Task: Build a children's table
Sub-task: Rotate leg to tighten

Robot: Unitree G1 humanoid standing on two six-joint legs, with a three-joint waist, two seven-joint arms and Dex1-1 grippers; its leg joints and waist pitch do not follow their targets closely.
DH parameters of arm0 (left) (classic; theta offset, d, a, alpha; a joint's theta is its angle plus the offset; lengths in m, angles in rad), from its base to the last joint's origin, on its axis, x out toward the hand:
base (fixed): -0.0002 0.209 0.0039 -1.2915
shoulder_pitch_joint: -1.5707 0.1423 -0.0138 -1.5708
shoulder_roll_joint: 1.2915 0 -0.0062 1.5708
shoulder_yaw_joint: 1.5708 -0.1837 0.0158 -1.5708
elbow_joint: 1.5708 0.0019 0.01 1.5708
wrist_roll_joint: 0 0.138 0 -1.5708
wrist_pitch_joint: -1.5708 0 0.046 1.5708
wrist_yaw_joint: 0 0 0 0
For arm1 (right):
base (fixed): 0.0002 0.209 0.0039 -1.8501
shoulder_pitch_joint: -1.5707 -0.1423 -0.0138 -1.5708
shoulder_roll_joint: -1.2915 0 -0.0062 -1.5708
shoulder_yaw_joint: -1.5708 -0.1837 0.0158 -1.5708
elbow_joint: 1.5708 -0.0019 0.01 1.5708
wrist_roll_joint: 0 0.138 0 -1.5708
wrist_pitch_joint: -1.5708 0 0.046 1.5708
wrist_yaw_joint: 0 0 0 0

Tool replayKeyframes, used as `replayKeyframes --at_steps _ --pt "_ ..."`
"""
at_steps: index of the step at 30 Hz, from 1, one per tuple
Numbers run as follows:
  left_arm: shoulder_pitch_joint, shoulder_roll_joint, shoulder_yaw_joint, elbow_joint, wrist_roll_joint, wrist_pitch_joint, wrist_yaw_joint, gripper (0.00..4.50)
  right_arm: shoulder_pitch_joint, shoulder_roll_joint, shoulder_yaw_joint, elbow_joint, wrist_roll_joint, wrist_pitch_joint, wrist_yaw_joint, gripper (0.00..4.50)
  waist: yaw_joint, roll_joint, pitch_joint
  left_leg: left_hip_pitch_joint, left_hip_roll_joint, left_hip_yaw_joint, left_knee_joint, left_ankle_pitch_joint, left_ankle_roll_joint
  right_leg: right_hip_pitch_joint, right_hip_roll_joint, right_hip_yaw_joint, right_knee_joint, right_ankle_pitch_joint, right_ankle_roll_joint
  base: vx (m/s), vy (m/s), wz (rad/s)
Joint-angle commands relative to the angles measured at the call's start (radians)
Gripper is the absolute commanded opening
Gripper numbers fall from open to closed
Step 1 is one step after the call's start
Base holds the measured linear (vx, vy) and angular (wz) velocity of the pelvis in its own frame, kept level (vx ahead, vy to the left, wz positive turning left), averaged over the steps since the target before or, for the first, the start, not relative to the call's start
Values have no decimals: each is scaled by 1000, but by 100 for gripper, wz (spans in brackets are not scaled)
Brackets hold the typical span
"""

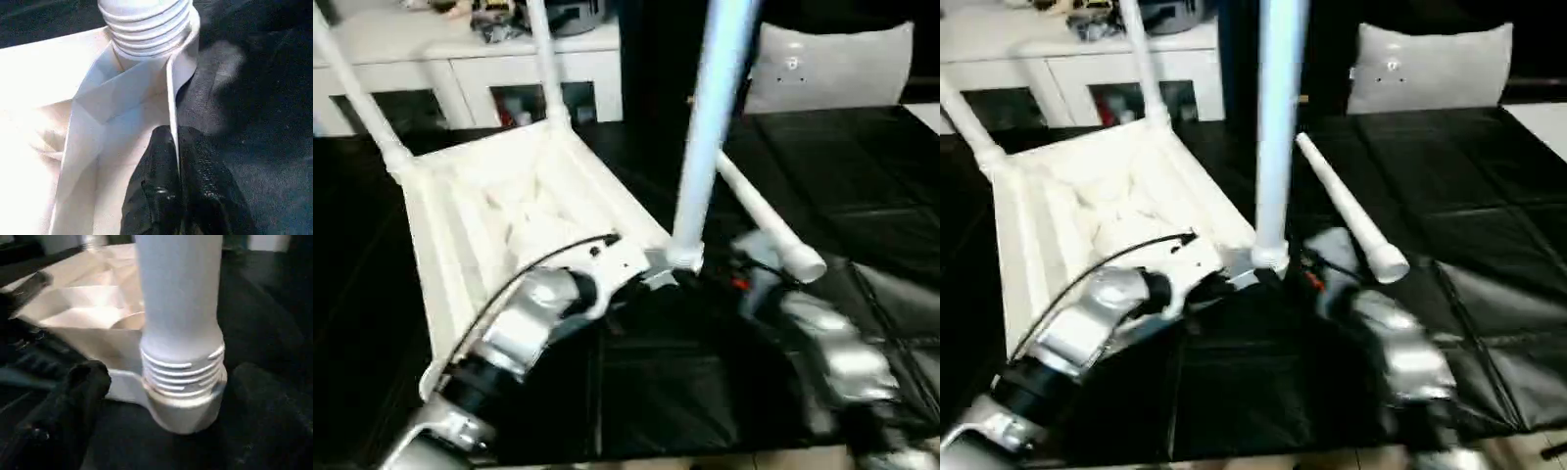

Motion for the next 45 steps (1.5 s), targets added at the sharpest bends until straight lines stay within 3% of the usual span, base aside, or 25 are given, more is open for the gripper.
replayKeyframes --at_steps 1,4,7,8,11,16,17,22,26,28,31,36,40,42,45 --pt "-25 14 -11 -6 3 -41 -35 0 -7 -4 2 -22 20 -4 34 446 6 -11 -66 0 28 -9 -67 -206 84 63 -55 43 -72 -325 -160 0 0 0" --pt "-23 62 -36 15 -6 -126 -134 0 -23 -61 10 -19 27 -4 123 446 8 -13 -67 1 29 -9 -67 -208 85 61 -55 42 -74 -352 -153 0 0 0" --pt "-23 113 -72 21 -16 -199 -254 0 -44 -107 44 -10 2 -25 191 446 15 -11 -69 7 33 -9 -66 -195 86 55 -55 45 -70 -321 -169 0 0 0" --pt "-26 123 -80 27 -14 -218 -274 0 -48 -116 53 -9 -6 -34 203 446 15 -16 -68 5 33 -7 -66 -193 86 57 -54 45 -68 -314 -172 0 0 0" --pt "-36 153 -103 51 -22 -288 -356 0 -55 -147 91 -19 3 -25 304 446 34 -10 -70 13 36 -4 -64 -192 85 52 -54 48 -64 -296 -184 0 0 0" --pt "-58 170 -119 90 -24 -348 -436 0 -74 -167 139 -4 1 -25 412 446 52 -15 -73 8 40 -5 -64 -165 86 57 -58 49 -50 -237 -207 0 0 0" --pt "-58 171 -120 91 -23 -350 -437 0 -74 -168 141 -3 1 -25 415 420 54 -15 -73 7 40 -5 -64 -164 87 57 -59 50 -51 -240 -204 0 0 0" --pt "-73 173 -126 122 -27 -391 -475 0 -108 -155 154 41 2 -27 438 393 55 -21 -71 6 38 -4 -64 -170 76 58 -61 50 -56 -283 -193 0 0 0" --pt "-76 172 -125 132 -26 -401 -482 0 -112 -154 158 40 5 -16 455 367 52 -19 -71 6 39 -5 -64 -175 73 57 -60 50 -56 -297 -188 0 0 0" --pt "-79 171 -123 144 -24 -413 -485 0 -113 -155 160 43 3 -17 462 327 53 -20 -72 6 38 -5 -63 -164 74 58 -61 50 -54 -287 -188 0 0 0" --pt "-82 169 -120 157 -20 -425 -488 0 -115 -154 162 53 0 -22 472 318 52 -20 -71 6 38 -4 -63 -171 75 57 -60 49 -56 -300 -187 0 0 0" --pt "-80 169 -119 165 -20 -430 -485 0 -110 -150 165 54 0 -21 477 272 52 -21 -71 6 39 -5 -65 -179 68 57 -61 49 -58 -321 -178 0 0 0" --pt "-61 157 -94 148 -36 -382 -449 0 -82 -137 160 23 14 10 462 267 52 -20 -72 7 39 -4 -64 -171 69 57 -60 50 -57 -312 -180 0 0 0" --pt "-45 134 -64 118 -47 -303 -383 0 -60 -110 150 -4 23 55 406 265 52 -20 -69 7 40 -5 -66 -176 66 57 -61 50 -58 -320 -182 0 0 0" --pt "-28 88 -21 66 -59 -186 -277 0 -56 -40 138 5 -13 102 247 265 39 -22 -59 9 38 -7 -73 -238 41 53 -61 47 -69 -436 -155 0 0 0"
